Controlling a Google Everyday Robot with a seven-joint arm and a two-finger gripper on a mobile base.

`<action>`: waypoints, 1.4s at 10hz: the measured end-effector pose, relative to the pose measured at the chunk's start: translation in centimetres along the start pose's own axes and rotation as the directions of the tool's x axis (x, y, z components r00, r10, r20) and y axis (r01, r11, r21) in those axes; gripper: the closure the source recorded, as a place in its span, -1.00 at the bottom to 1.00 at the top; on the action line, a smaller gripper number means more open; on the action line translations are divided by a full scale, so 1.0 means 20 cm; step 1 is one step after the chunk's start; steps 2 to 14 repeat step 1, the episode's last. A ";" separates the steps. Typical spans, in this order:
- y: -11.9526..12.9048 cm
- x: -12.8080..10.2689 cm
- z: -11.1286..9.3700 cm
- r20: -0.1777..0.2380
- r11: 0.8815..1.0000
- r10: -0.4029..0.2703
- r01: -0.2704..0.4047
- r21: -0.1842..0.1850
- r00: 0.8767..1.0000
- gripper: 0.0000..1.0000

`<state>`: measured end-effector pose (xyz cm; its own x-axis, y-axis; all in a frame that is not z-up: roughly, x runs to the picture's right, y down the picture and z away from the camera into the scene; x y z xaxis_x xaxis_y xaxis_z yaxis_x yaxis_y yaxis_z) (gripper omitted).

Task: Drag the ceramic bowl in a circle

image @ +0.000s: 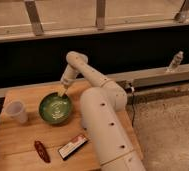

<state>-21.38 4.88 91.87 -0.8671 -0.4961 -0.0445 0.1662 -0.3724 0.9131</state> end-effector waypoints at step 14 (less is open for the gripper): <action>-0.09 0.00 0.06 0.013 1.000 -0.010 0.010 0.010 1.000 1.00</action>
